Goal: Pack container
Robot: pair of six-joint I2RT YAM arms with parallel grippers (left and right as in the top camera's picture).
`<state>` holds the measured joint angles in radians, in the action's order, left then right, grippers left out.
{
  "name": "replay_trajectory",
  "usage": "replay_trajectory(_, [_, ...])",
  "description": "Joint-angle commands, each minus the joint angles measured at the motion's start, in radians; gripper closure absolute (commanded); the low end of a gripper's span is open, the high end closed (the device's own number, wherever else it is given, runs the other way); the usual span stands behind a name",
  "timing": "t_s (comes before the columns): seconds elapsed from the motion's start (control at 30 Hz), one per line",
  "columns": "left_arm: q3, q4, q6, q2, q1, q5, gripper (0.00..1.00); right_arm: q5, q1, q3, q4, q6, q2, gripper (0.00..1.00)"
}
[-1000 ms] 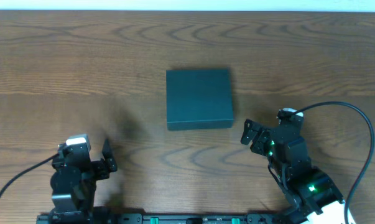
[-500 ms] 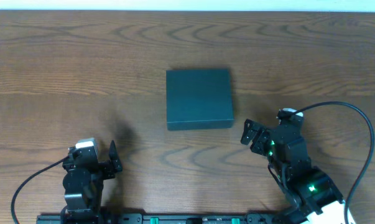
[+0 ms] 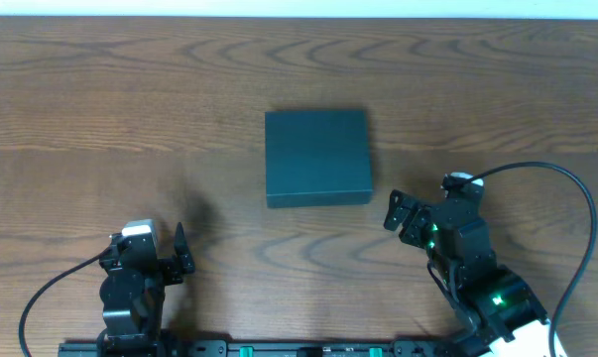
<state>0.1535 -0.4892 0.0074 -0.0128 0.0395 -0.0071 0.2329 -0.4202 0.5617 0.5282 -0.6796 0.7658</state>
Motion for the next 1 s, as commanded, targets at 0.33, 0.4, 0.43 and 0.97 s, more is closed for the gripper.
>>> replay_trajectory(0.33, [-0.018, 0.003, 0.019, 0.008, 0.007, -0.003, 0.05, 0.01, 0.013, 0.013, 0.001, 0.012, 0.0, 0.01])
replay_trajectory(0.4, [-0.018, 0.003, 0.019, 0.008, 0.007, -0.003, 0.05, 0.01, 0.013, 0.013, 0.001, 0.012, 0.0, 0.01])
replay_trajectory(0.43, [-0.018, 0.004, 0.019, 0.008, 0.007, -0.003, 0.05, 0.01, 0.013, 0.013, 0.001, 0.012, 0.0, 0.01])
replay_trajectory(0.97, [-0.018, 0.004, 0.019, 0.008, 0.007, -0.003, 0.05, 0.229, 0.064, -0.185, -0.024, 0.402, -0.359, 0.01])
